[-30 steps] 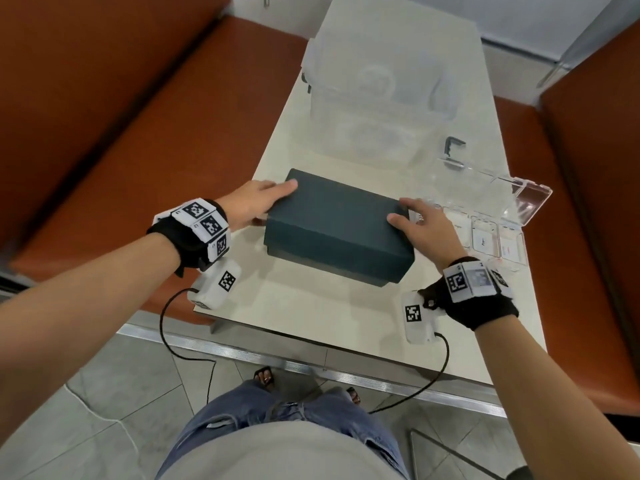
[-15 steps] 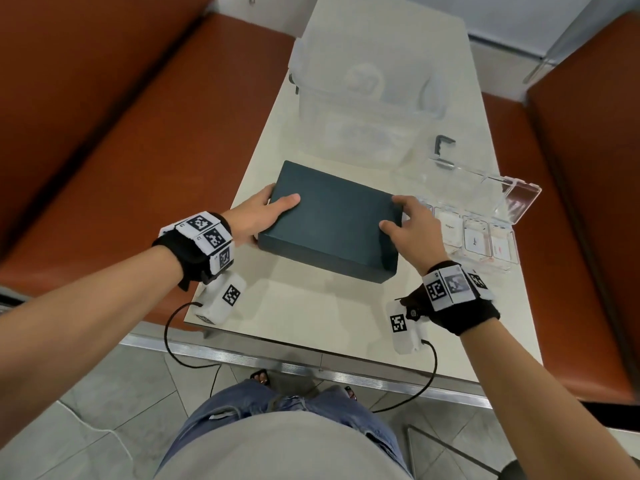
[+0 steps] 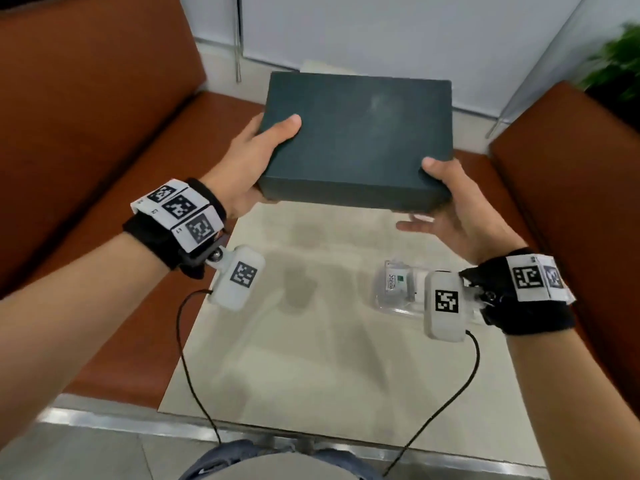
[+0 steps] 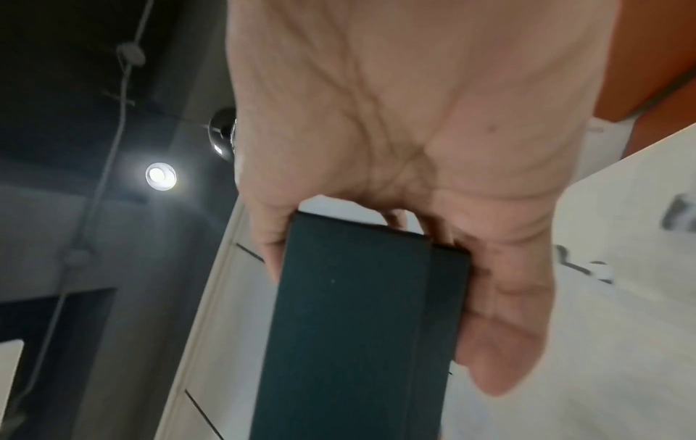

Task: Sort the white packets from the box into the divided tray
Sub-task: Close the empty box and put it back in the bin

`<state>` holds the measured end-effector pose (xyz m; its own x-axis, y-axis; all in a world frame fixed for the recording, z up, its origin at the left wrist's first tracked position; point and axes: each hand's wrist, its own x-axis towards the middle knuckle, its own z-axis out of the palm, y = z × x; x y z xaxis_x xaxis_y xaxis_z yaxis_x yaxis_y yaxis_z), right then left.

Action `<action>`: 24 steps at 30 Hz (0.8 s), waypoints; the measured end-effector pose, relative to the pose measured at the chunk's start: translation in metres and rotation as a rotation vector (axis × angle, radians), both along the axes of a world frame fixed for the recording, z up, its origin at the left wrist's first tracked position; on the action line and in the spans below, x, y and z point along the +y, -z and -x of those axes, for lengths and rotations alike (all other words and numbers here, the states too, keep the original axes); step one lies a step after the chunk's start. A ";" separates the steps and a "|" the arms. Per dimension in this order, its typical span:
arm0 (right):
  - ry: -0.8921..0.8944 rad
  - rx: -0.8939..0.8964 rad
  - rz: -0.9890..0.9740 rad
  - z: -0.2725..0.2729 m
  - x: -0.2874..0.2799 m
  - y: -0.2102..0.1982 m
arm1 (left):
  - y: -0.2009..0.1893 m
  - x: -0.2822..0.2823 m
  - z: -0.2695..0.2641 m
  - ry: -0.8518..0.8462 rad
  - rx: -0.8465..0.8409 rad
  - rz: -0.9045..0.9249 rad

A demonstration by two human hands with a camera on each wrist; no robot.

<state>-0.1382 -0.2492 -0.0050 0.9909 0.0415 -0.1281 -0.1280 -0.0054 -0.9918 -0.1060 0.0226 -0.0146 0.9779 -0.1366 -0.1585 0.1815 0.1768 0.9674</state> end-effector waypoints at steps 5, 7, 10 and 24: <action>0.100 -0.133 -0.018 -0.040 -0.009 -0.038 | -0.020 -0.021 -0.052 0.054 -0.018 0.018; 0.135 -0.135 0.026 -0.058 -0.009 -0.043 | -0.017 -0.026 -0.073 0.063 0.005 -0.026; 0.216 -0.133 0.078 -0.084 -0.008 -0.045 | -0.010 -0.026 -0.102 -0.017 -0.015 -0.194; 0.218 0.160 0.448 -0.166 0.037 0.011 | 0.054 0.000 -0.157 -0.017 0.110 -0.768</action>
